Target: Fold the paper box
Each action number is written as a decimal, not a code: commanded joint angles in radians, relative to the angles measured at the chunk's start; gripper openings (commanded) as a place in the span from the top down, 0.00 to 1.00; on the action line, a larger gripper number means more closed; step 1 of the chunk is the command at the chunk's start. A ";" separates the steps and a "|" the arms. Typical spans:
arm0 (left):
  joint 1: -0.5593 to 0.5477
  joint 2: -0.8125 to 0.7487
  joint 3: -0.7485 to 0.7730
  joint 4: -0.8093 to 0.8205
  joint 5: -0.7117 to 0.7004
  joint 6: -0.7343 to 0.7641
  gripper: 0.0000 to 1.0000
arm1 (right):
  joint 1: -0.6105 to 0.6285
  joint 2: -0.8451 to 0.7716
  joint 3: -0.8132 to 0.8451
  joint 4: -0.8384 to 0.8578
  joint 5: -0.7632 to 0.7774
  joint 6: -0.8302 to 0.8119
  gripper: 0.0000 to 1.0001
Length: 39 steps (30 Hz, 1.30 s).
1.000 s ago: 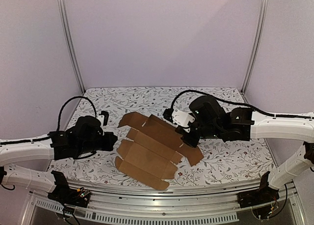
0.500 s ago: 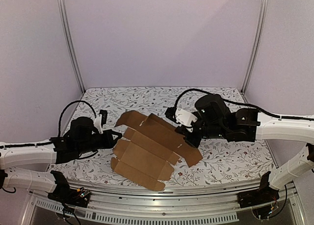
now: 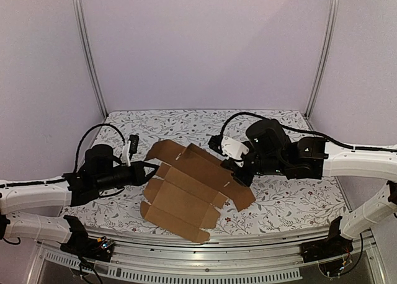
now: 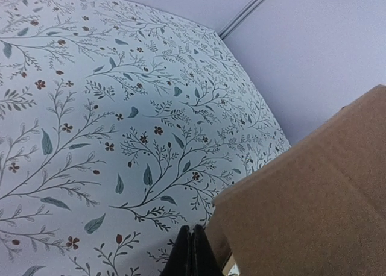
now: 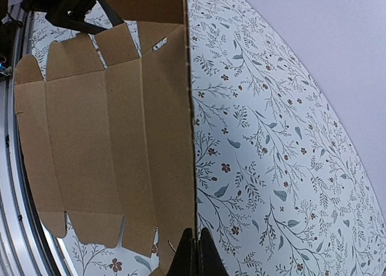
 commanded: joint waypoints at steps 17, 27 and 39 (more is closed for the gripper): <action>0.012 0.063 0.068 -0.009 0.152 0.072 1.00 | -0.006 0.061 0.053 0.003 0.022 0.024 1.00; -0.007 0.097 0.061 -0.010 0.135 0.045 1.00 | -0.005 0.072 0.069 0.005 0.055 0.053 1.00; -0.060 0.215 0.098 0.016 0.070 0.022 1.00 | -0.004 0.081 0.078 0.007 0.041 0.074 1.00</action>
